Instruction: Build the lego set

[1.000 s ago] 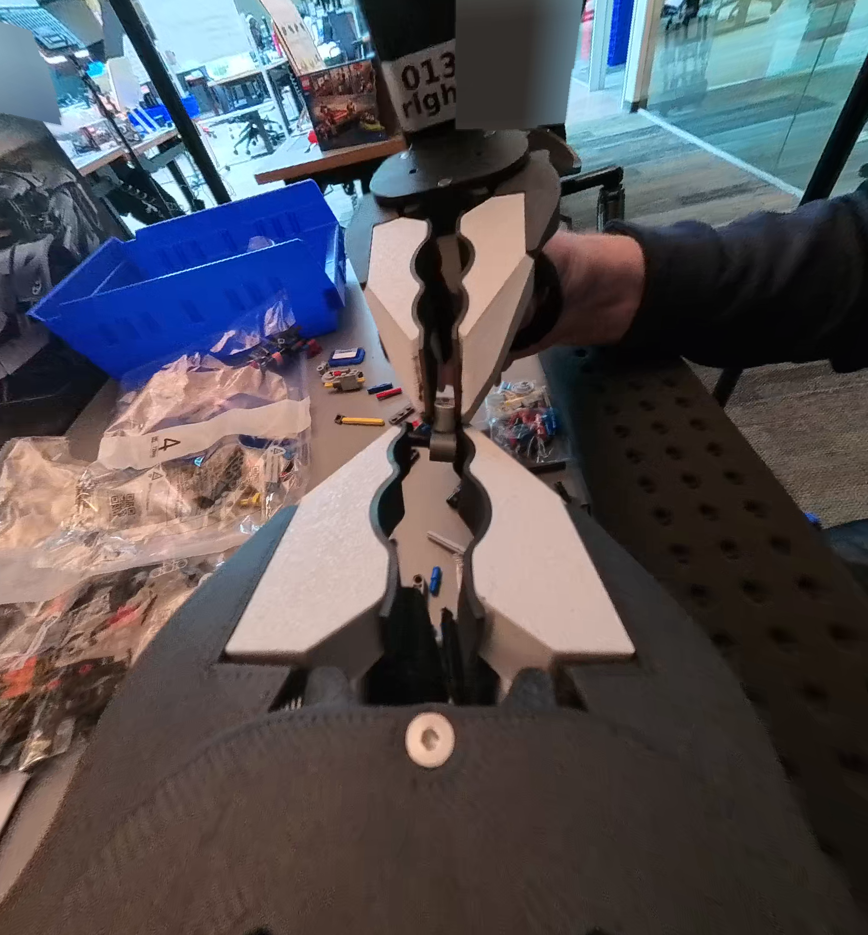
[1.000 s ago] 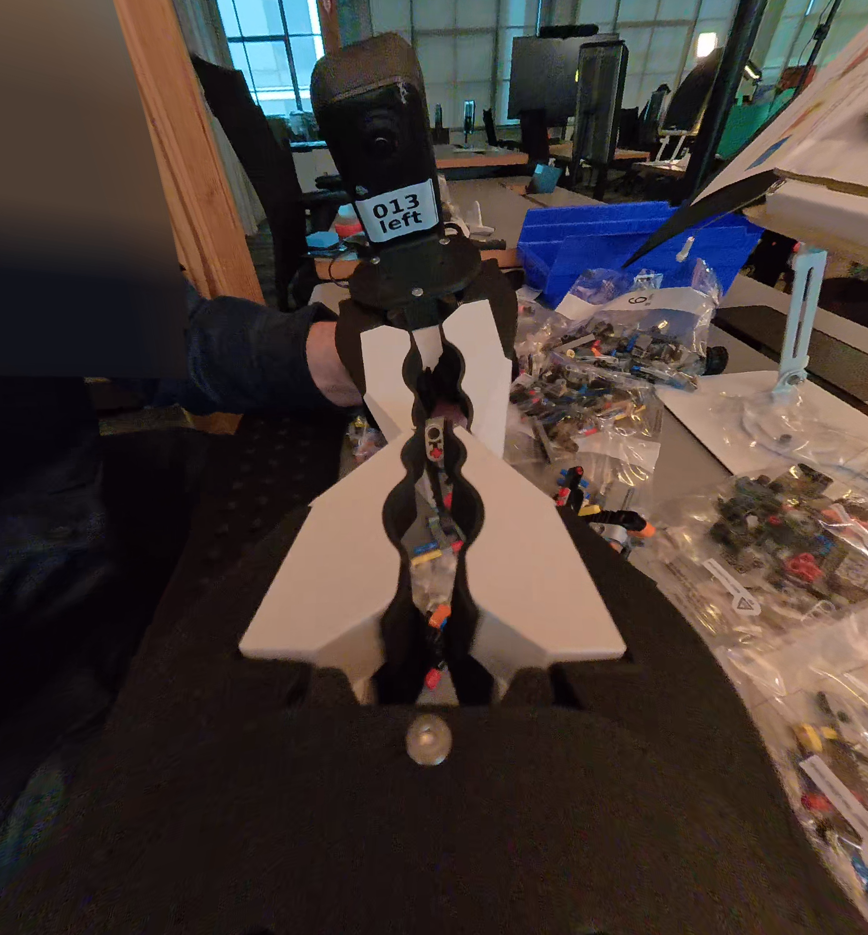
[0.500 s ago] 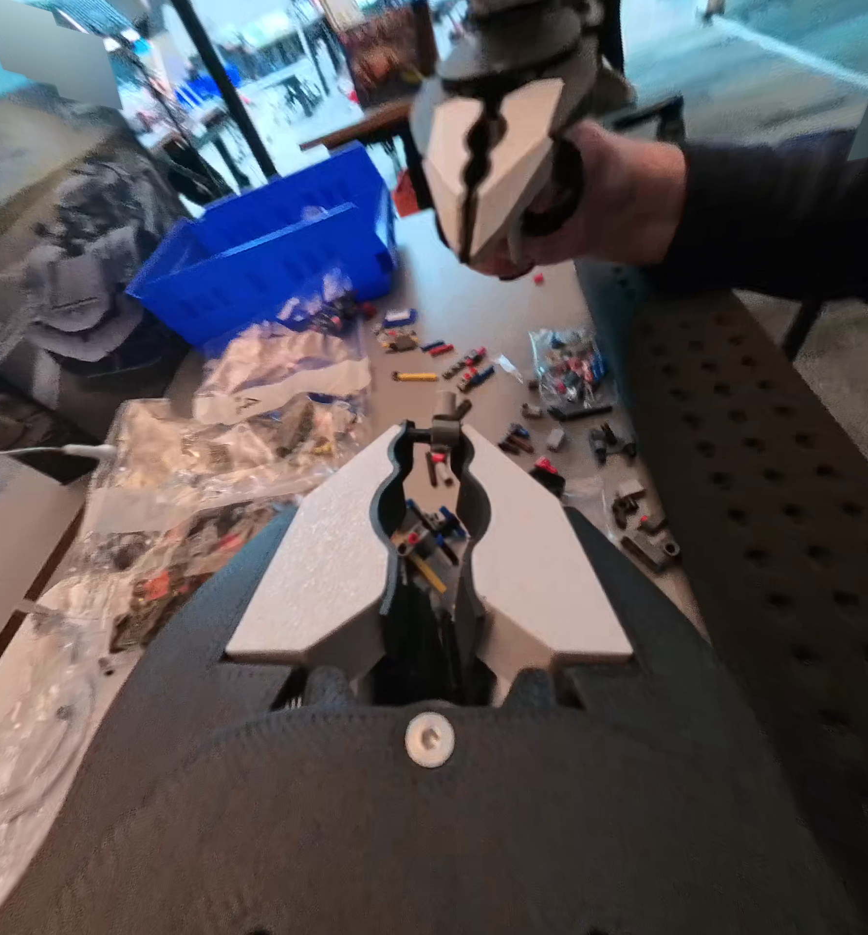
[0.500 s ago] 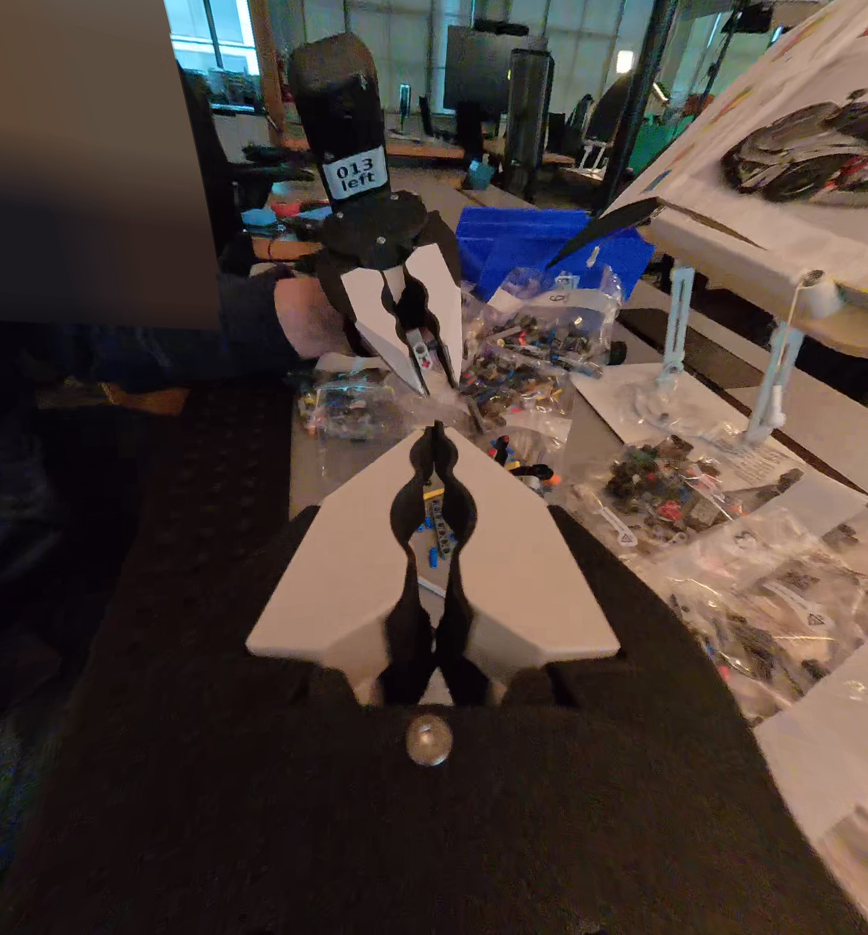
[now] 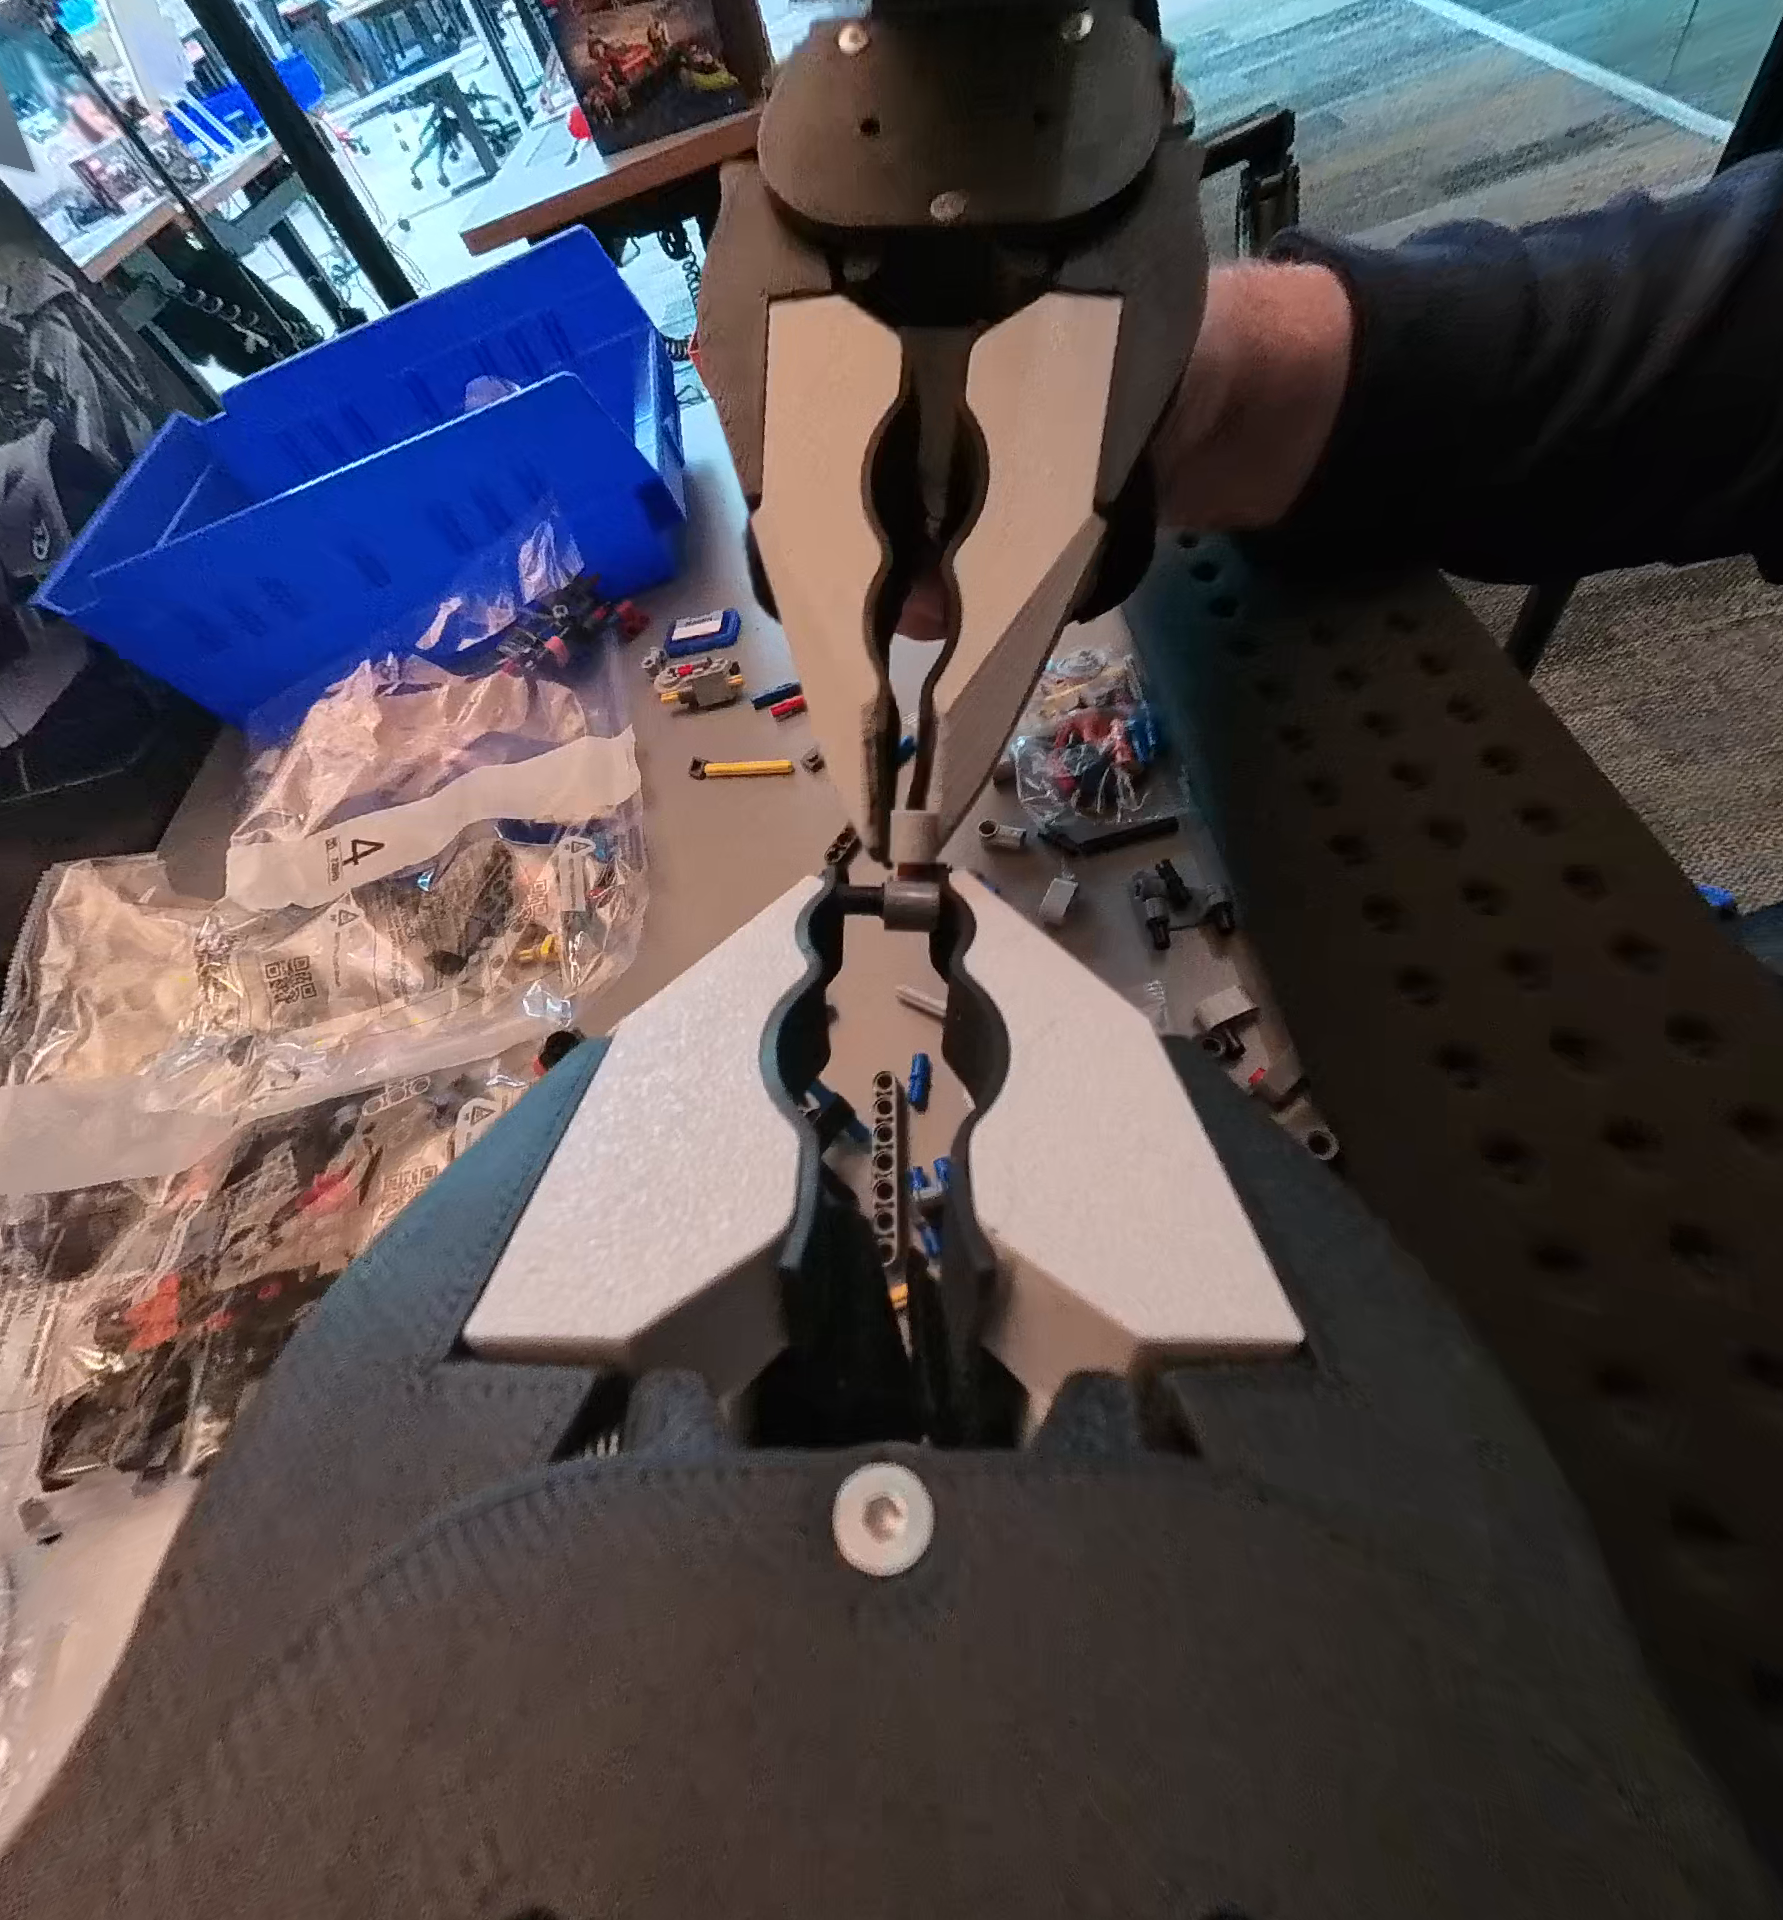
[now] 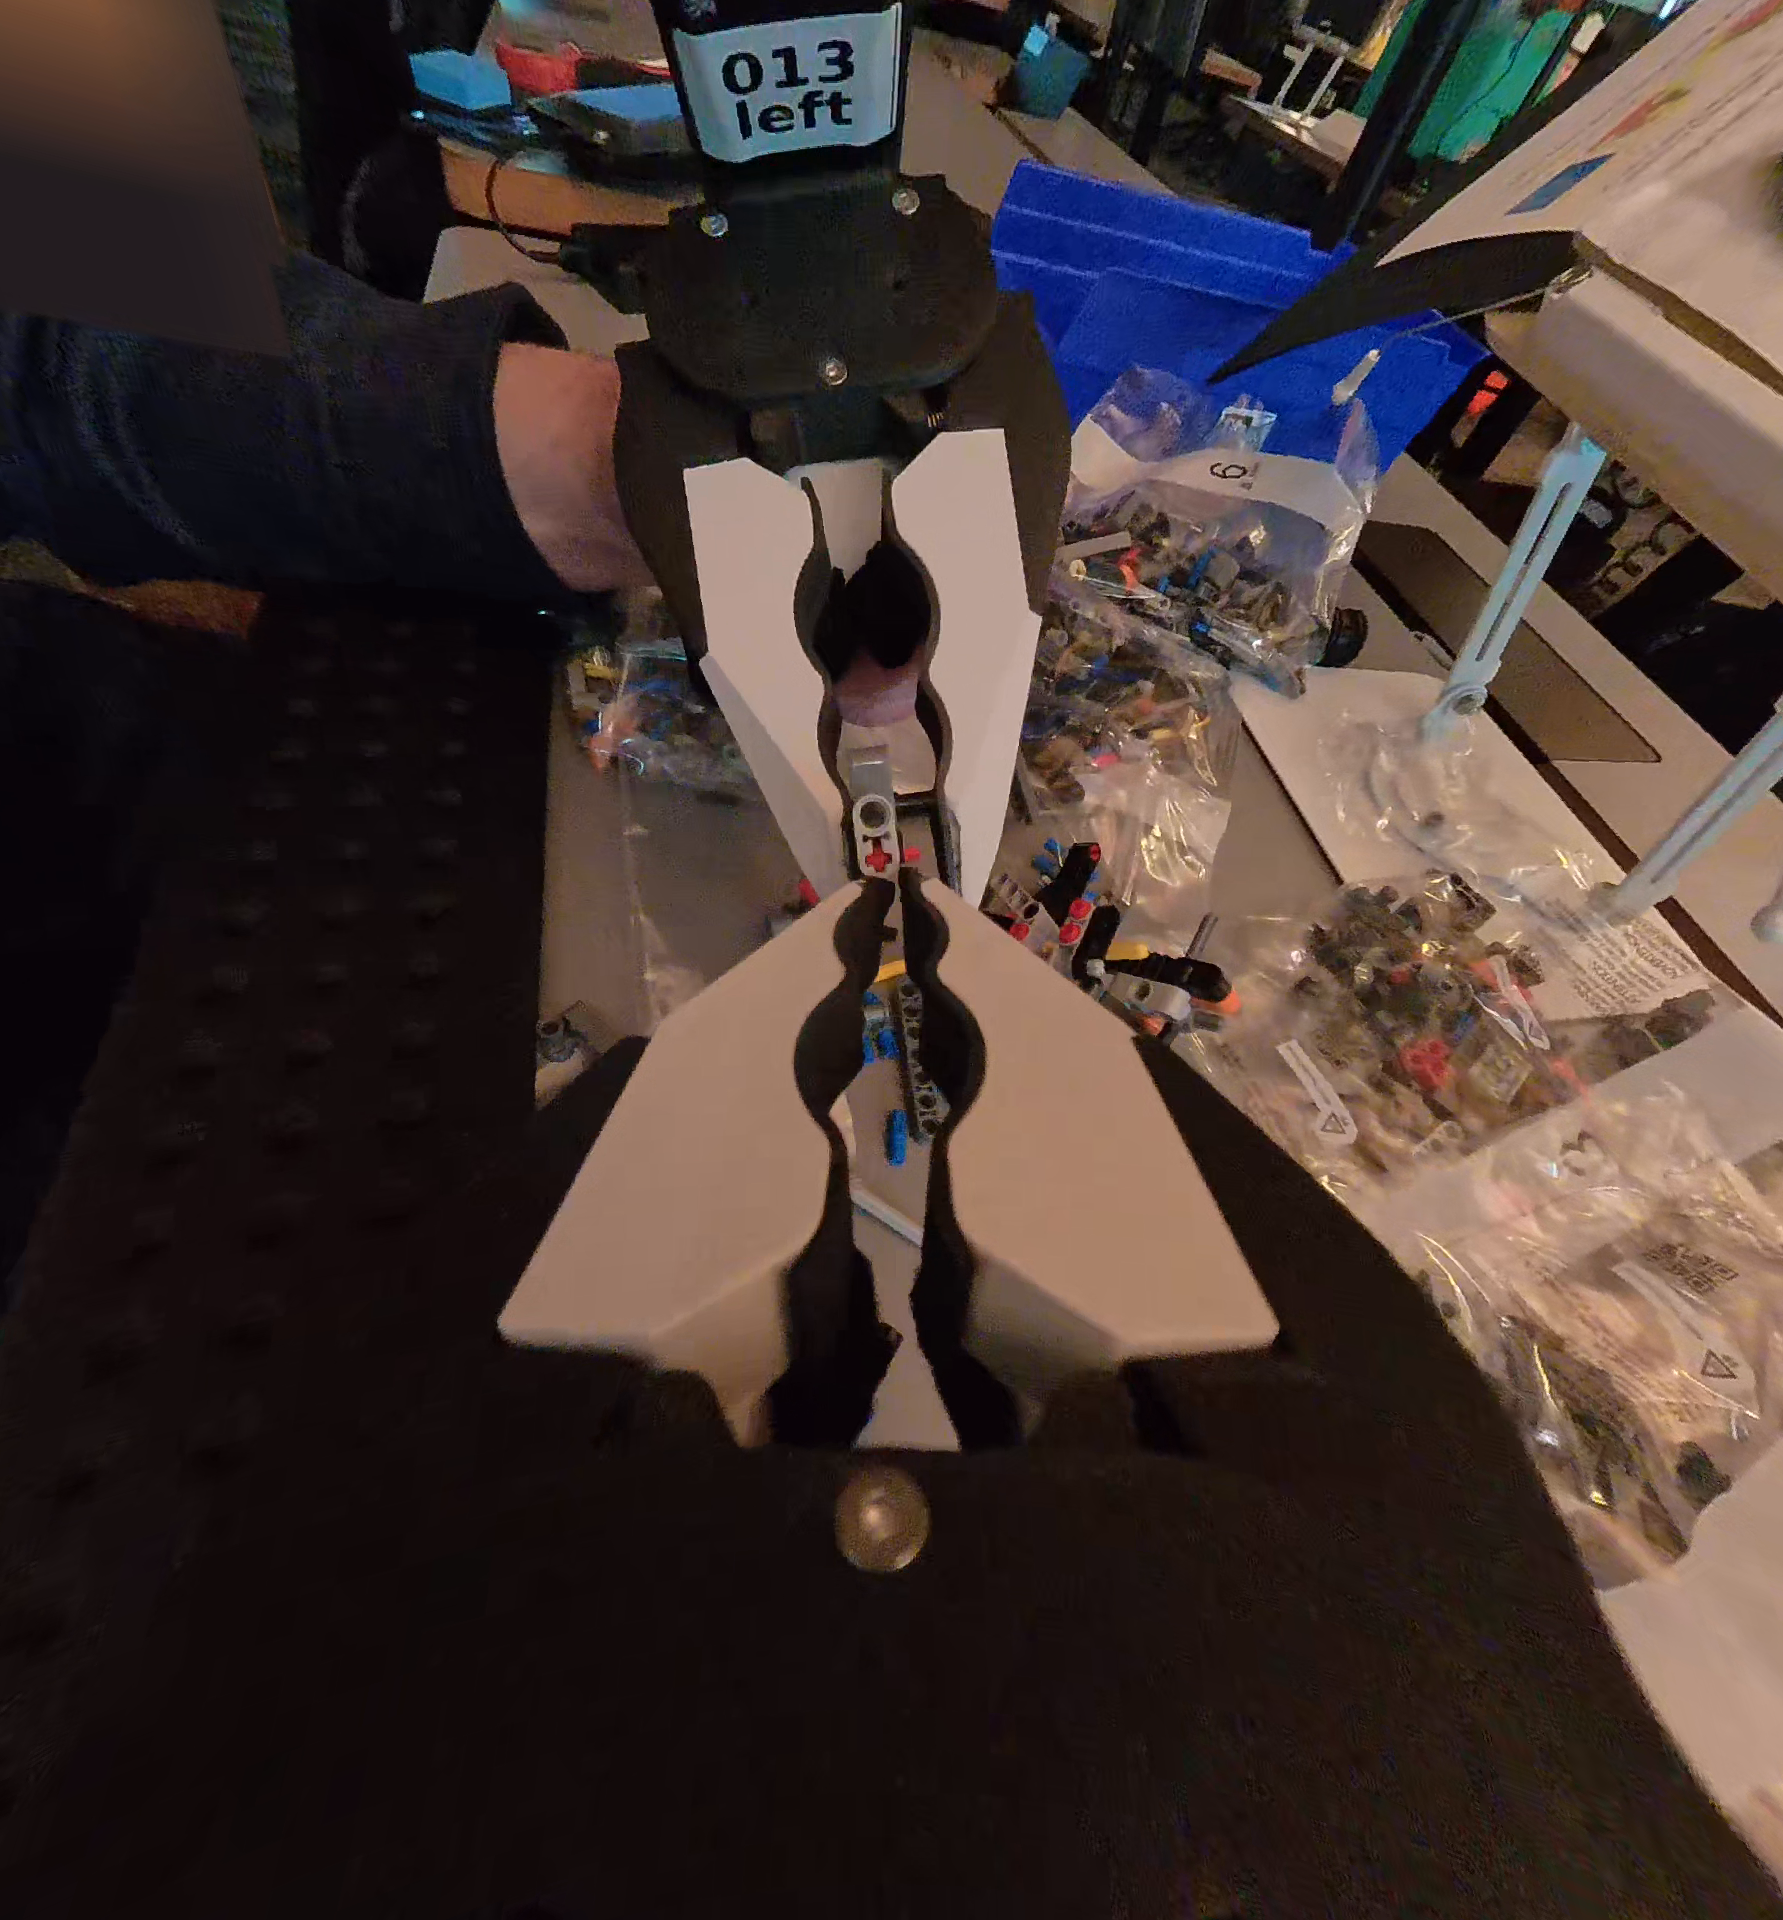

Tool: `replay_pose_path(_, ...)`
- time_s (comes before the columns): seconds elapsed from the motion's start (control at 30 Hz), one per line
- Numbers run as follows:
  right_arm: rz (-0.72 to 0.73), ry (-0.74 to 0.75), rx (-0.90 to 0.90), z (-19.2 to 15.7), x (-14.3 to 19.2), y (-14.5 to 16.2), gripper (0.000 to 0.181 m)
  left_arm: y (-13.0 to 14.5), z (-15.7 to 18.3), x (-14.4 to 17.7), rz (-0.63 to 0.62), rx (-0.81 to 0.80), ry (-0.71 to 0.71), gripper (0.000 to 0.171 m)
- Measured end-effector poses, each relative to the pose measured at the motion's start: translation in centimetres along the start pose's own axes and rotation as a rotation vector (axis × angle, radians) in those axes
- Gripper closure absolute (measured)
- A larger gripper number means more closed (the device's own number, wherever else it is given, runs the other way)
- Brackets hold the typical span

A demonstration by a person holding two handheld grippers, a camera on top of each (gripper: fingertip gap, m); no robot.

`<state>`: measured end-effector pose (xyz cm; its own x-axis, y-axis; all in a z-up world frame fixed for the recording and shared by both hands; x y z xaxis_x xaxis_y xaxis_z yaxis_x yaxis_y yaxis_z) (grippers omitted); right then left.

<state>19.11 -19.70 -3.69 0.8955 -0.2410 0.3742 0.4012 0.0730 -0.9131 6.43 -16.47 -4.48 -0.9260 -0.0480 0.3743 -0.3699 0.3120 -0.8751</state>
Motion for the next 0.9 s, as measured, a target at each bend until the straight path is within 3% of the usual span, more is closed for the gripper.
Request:
replay_pose_path(0.1,0.011,-0.025,-0.017,-0.1,0.1,0.0,0.171,0.3,-0.1,0.0,-0.020,-0.006,-0.010,0.156)
replay_pose_path(0.47,-0.063,-0.025,0.018,-0.5,-0.1,-0.1,0.177,0.1,0.6,-0.3,-0.054,-0.086,-0.012,0.157)
replay_pose_path(0.53,-0.020,0.015,-0.016,0.2,1.9,0.2,0.177,0.9,-0.1,0.6,-0.109,-0.105,-0.057,0.157)
replay_pose_path(0.6,0.104,0.029,-0.080,1.0,4.7,0.0,0.177,0.7,-1.7,2.7,0.000,0.003,-0.078,0.157)
replay_pose_path(0.67,-0.012,-0.004,-0.102,1.0,3.7,0.9,0.176,-0.1,-2.0,3.3,0.067,0.032,-0.064,0.157)
replay_pose_path(0.8,-0.236,-0.078,-0.116,0.2,0.8,3.5,0.176,0.7,-0.7,1.4,-0.002,-0.029,-0.018,0.156)
replay_pose_path(0.9,-0.265,-0.130,-0.204,0.5,0.3,4.6,0.163,0.6,-0.6,1.3,0.017,-0.024,0.001,0.156)
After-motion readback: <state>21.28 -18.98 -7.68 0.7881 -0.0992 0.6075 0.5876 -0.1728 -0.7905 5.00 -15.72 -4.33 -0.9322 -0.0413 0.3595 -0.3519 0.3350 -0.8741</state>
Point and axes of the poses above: each gripper's, where its closed fingertips meet, x back along the fingers, y out of its underside, z = x × y across the jaws, the point moved 8 cm from there along x, back along the fingers, and after that the axes turned 6 degrees about -y, right-handed, at the moved point
